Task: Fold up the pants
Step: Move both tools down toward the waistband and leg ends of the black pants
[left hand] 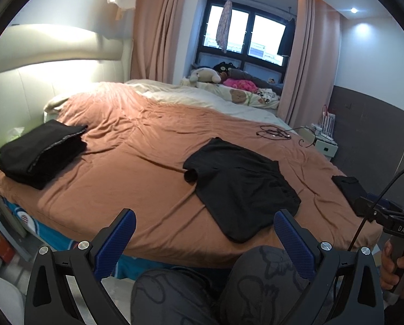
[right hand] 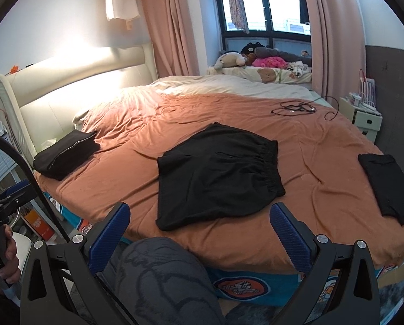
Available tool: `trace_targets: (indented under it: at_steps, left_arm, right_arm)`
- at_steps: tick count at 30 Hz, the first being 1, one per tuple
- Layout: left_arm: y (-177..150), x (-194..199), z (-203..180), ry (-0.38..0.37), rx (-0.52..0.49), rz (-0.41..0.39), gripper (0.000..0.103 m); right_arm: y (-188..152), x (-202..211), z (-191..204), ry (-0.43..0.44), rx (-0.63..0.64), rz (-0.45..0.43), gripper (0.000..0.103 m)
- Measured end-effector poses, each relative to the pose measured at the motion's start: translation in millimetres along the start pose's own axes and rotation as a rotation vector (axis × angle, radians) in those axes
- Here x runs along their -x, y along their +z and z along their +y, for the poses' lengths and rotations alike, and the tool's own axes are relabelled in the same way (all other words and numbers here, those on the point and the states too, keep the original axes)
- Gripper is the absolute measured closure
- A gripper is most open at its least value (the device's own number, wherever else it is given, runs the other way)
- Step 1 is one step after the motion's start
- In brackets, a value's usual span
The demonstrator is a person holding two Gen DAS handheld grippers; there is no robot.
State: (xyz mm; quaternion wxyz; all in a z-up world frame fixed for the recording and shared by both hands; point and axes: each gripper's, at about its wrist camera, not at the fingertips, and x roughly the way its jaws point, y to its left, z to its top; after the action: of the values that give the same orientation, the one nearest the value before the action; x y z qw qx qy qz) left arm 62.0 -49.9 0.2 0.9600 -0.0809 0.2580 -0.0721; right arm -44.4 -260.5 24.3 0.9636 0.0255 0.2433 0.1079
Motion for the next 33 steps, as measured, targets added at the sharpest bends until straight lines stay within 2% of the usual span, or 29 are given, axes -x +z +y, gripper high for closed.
trace_targets:
  at_steps: [8,13,17,22,33]
  left_arm:
    - [2.5,-44.3,-1.3,-0.090,0.056,0.084,0.004]
    - [-2.3,-86.0,6.1,-0.136,0.127,0.176,0.016]
    - [-8.7,-113.8,10.5,-0.178,0.187,0.242,0.016]
    - [-19.0,-141.0,12.3,-0.192,0.232,0.305,0.016]
    - [-37.1,-191.1,16.3,-0.248,0.359,0.395,0.017]
  right_arm:
    - [7.5,-26.3,-24.0,0.081,-0.031,0.054,0.000]
    - [19.0,-56.7,-45.5,0.093,-0.058,0.085,0.000]
    - [24.5,-78.4,-60.3,0.108,-0.087,0.114,0.000]
    - [26.9,-101.7,-71.1,0.119,-0.080,0.133,0.000]
    - [33.2,-136.9,-101.2,0.132,-0.094,0.170,0.000]
